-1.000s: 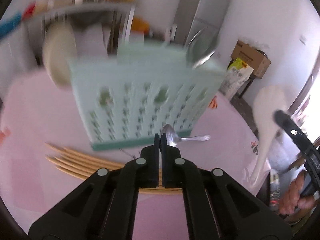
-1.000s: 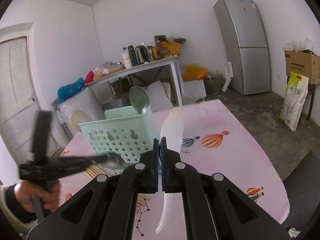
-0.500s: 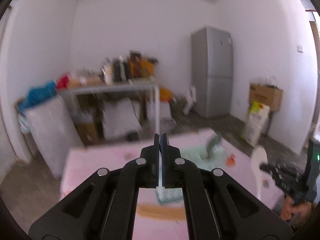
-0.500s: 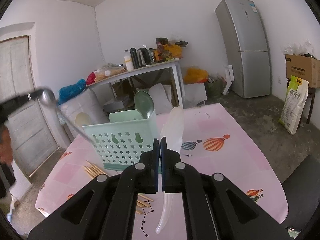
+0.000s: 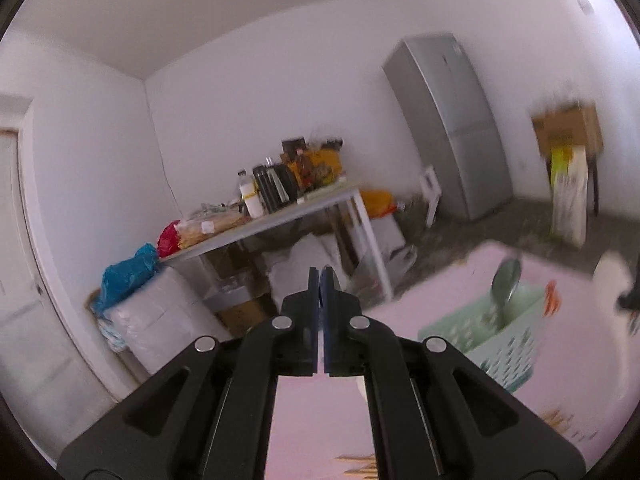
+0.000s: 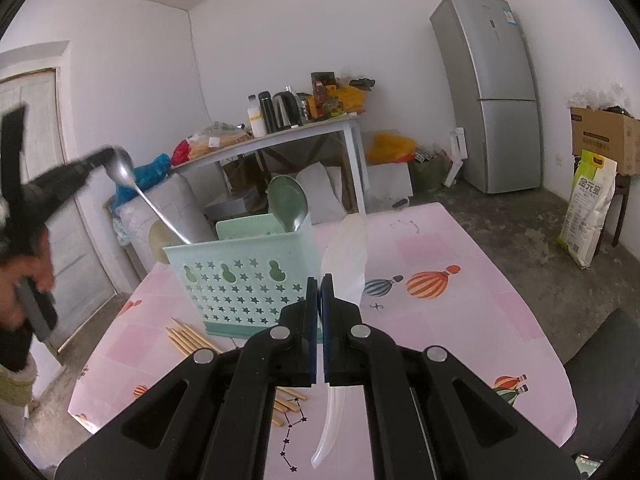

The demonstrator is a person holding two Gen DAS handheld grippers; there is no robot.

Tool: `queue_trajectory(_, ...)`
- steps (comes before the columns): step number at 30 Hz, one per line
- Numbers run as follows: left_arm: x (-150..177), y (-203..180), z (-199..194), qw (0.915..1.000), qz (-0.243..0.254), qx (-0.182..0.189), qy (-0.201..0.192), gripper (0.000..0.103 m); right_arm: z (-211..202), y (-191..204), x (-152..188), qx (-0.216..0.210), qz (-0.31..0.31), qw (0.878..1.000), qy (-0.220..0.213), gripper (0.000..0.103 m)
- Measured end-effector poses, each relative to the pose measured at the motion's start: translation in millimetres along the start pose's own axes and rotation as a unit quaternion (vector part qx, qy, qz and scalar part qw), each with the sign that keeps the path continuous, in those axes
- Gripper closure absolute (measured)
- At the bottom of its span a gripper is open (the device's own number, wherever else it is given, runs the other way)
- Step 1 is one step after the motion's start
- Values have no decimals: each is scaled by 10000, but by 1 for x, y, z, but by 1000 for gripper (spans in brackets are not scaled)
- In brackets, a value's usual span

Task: Organize utensils
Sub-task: 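Lift the metal spoon into the mint basket and open the left tool, then lower the white spatula into the basket and open the right tool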

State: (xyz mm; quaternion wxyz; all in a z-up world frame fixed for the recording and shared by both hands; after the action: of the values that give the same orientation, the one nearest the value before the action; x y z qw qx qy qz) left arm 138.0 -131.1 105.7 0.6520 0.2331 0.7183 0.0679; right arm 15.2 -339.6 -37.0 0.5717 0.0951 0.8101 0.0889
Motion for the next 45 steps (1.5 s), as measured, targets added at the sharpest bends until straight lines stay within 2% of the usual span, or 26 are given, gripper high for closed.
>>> queue_trajectory(1,5,-3,5,10000,25,22,69,103,0,0,0,4,-6,10000,8,101)
queue_trajectory(3,15,-8,14,9991,-71,294,312,103,1,0,0,12,-17,10000,29,101)
queue_trajectory(4,21,-12,20,9973,-178,493,508,103,3,0,-1,16,-17,10000,40,101)
queue_trajectory(8,31,-10,28,9876,-659,1129,865,101,6,0,0,18,4,10000,70,101)
queue_trajectory(10,32,-5,27,9809,-1024,1404,880,101,7,1,0,15,-12,10000,84,101)
queue_trajectory(13,33,5,23,9722,-1444,1650,828,88,8,3,1,4,-32,9999,100,101)
queue_trajectory(19,46,17,9,9643,-1839,1734,789,78,5,7,-2,-103,-37,9999,67,101)
queue_trajectory(24,65,24,5,9577,-2104,1717,948,69,2,15,-21,-439,-6,9990,-114,101)
queue_trajectory(29,83,26,11,9488,-2343,1731,1222,63,-3,27,-70,-1084,12,9920,-655,101)
queue_trajectory(33,91,28,13,9453,-2443,1712,1322,59,-2,35,-112,-1759,30,9777,-1151,101)
queue_trajectory(39,99,31,15,9430,-2504,1705,1376,56,26,48,-150,-2103,-138,9669,-1441,101)
queue_trajectory(45,105,31,18,9425,-2475,1712,1454,56,68,60,-155,-2068,-646,9663,-1394,101)
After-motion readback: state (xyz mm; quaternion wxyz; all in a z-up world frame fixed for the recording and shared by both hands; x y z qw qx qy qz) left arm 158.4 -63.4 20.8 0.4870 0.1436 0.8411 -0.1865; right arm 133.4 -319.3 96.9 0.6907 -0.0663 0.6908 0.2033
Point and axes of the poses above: each gripper's, at about its wrist camera, not at the fingertips, and z roughly the way its jaws point, y to its left, x to its underside, the point moved 5 cm from there along z, roughly the way its jaws point, and after that the axes turned 5 degrees about -x, right-handed, at the moved point
